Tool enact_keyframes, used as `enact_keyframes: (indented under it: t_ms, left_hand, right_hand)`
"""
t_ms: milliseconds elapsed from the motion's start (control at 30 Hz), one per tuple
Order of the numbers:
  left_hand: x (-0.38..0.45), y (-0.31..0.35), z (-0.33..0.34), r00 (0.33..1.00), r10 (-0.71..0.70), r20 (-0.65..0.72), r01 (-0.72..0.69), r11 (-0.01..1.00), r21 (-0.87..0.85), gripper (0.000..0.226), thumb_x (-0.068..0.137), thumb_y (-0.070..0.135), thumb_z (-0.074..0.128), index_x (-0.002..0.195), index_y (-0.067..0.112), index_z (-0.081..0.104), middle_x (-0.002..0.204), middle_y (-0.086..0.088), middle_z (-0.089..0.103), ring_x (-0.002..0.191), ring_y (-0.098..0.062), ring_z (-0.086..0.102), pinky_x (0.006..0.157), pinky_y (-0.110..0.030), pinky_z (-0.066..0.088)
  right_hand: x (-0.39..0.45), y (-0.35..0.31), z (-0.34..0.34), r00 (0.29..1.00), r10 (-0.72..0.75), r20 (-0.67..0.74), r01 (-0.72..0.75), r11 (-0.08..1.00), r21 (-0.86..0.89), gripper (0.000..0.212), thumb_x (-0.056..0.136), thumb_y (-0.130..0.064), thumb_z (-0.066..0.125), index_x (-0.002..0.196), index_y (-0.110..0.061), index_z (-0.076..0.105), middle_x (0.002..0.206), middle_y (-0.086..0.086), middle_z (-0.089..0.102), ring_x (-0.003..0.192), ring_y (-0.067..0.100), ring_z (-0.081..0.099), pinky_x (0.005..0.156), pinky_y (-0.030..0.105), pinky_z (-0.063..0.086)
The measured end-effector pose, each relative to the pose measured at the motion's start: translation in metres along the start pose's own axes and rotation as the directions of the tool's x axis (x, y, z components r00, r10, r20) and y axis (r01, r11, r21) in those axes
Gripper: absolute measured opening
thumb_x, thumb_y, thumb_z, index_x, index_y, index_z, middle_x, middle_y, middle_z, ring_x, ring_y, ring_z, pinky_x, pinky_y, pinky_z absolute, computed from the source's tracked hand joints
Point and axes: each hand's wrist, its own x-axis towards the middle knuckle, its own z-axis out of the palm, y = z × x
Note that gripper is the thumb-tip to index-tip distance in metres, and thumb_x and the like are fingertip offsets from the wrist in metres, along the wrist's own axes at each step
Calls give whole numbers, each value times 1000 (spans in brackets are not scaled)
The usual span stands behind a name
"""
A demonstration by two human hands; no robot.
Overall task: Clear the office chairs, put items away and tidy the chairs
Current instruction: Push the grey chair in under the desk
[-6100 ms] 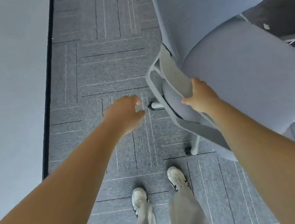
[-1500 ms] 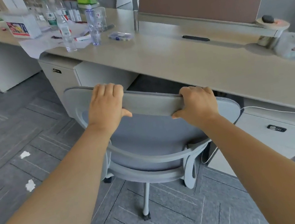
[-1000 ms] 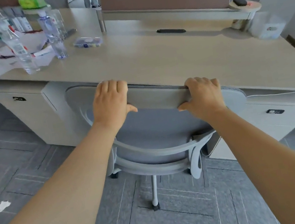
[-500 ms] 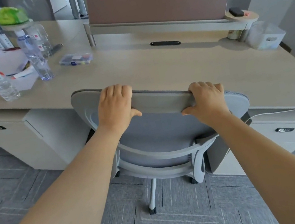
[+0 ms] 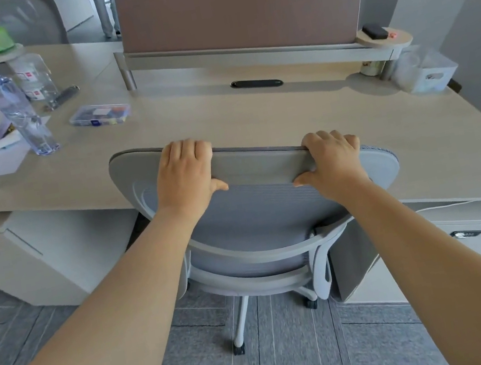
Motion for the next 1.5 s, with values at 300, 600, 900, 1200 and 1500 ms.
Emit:
enact_keyframes:
  t_ms: [300, 600, 900, 1200, 1500]
  left_hand:
    - [14, 2, 6, 1000, -7, -2, 7, 1000, 16, 73, 27, 39, 92, 79, -4, 62, 67, -19, 65, 65, -37, 64, 79, -51, 55]
    - [3, 31, -30, 979, 66, 193, -49, 995, -92, 59, 86, 34, 59, 134, 6, 38, 139, -12, 39, 132, -29, 33, 113, -36, 23]
    - [-30, 126, -74, 838, 481, 259, -441, 876, -197, 36, 92, 29, 48, 118, 5, 52, 119, -12, 59, 110, -30, 54, 79, -36, 43]
    - [-66, 287, -91, 610, 733, 302, -604, 676, -422, 35, 90, 27, 49, 121, 10, 53, 127, -12, 56, 115, -30, 53, 90, -36, 45]
    - [-54, 490, -110, 546, 800, 247, -638, 588, -497, 37, 92, 30, 48, 124, 12, 50, 130, -5, 55, 105, -28, 55, 92, -37, 44]
  right_hand:
    - [15, 8, 3, 1000, -13, 23, 14, 999, -42, 49, 77, -33, 71, 113, -7, 50, 113, 10, 55, 109, 30, 46, 98, 36, 27]
    - [-25, -1, -15, 995, 94, 21, -94, 996, 4, 61, 85, -26, 59, 138, -12, 32, 139, 10, 37, 130, 29, 31, 111, 36, 24]
    - [-150, 62, -58, 893, 416, 170, -427, 904, 28, 41, 91, -25, 52, 129, -10, 49, 131, 13, 53, 119, 31, 49, 98, 39, 42]
    - [-303, 176, -97, 666, 743, 66, -746, 664, 43, 39, 90, -24, 55, 127, -11, 52, 131, 10, 55, 116, 29, 54, 93, 35, 46]
    - [-367, 347, -136, 550, 834, -38, -827, 551, 114, 32, 89, -19, 54, 120, -9, 56, 124, 11, 60, 112, 30, 56, 91, 37, 47]
